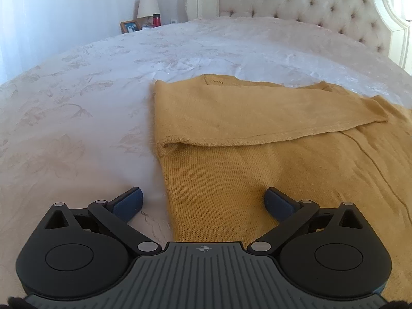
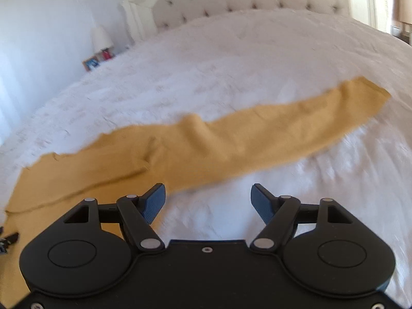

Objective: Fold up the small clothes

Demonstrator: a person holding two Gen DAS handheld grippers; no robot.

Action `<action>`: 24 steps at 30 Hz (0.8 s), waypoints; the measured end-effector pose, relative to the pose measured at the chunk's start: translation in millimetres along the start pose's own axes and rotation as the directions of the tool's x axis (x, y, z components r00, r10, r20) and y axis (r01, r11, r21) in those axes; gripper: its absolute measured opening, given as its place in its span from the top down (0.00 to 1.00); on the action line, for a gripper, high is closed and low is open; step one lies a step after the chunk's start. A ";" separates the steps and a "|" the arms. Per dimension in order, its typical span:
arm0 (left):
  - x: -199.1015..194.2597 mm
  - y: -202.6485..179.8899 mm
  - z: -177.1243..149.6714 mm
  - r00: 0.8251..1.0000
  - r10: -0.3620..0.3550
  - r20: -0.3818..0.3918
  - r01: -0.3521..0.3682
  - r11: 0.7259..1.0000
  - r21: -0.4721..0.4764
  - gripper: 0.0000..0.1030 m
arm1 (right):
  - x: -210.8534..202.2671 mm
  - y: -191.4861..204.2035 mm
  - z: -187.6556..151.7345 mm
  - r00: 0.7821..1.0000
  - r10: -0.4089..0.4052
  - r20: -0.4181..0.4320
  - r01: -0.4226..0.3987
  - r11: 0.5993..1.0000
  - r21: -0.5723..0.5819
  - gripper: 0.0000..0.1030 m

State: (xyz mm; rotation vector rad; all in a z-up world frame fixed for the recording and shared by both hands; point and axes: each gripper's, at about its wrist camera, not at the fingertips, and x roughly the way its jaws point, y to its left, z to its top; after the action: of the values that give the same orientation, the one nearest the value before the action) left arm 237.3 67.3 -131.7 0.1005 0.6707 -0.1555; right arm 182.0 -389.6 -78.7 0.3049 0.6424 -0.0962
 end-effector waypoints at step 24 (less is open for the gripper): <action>1.8 -3.5 0.2 1.000 0.026 0.008 -0.026 1.000 0.003 0.00 | 69.8 57.7 13.4 0.993 0.092 -0.068 -0.102 0.982 -0.158 0.81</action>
State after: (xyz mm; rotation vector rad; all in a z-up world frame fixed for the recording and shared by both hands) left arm 238.2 63.6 -132.9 0.1112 0.6611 -0.1317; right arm 255.9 -338.5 -96.2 0.1831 0.6905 0.0583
